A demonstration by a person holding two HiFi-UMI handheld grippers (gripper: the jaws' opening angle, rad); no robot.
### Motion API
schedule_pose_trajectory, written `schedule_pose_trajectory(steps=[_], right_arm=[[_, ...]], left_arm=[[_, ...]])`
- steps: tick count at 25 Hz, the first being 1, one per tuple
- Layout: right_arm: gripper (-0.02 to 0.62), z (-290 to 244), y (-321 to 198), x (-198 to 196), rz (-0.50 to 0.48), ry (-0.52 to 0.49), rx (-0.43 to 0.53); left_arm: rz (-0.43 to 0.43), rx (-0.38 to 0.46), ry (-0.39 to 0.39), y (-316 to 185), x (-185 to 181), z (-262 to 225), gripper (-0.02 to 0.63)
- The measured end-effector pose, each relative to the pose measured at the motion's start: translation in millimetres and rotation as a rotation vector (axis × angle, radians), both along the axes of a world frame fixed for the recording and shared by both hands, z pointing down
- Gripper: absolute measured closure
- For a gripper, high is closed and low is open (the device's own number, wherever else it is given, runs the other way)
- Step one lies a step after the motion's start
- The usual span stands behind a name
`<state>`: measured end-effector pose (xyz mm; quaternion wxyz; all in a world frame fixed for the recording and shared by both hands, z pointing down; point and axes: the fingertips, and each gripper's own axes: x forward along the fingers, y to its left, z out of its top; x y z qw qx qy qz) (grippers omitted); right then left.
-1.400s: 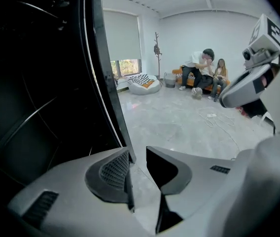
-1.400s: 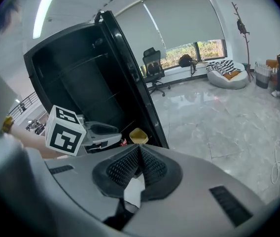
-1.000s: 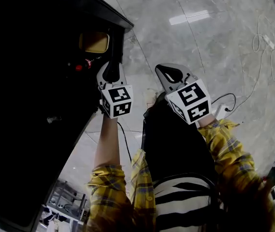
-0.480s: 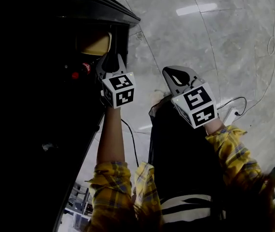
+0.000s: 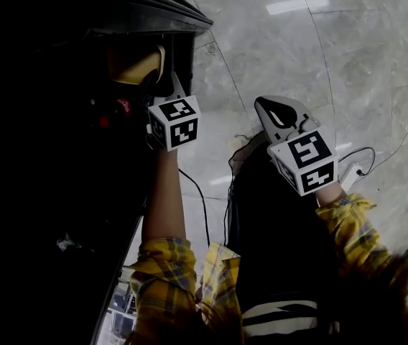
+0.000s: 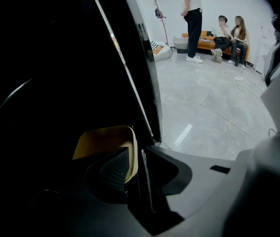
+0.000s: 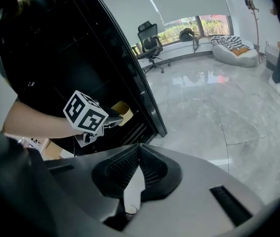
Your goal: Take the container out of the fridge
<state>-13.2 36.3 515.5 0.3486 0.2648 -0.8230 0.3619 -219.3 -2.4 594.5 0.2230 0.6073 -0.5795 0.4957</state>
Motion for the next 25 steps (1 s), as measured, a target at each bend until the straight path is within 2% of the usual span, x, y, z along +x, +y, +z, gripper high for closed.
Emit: schedule_pose_trajectory(steps=[3,9,13,16,25], right_arm=[[0.568,9.5,3.9,0.7,0.001,-0.006,-0.015],[0.568,17.5,8.2,0.9,0.006,0.002,-0.028],[0.568,16.1,8.0,0.3,0.003,0.002,-0.026],[0.568,15.6,7.7,2.5,0.011,0.014,-0.026],[0.568,0.6,3.7,12.9,0.056,0.015,-0.010]], left_arm=[[-0.008,-0.020,-0.020,-4.1,-7.9,9.2,0.497],[-0.006,-0.050,-0.014,-8.5,-15.1,23.2,0.499],[0.014,-0.089,-0.019,-8.2,-16.5,27.4,0.568],[0.020,-0.101,-0.006,-7.5,-16.3,28.3,0.574],[0.105,-0.136,0.005,-1.9,8.6,15.6,0.575]])
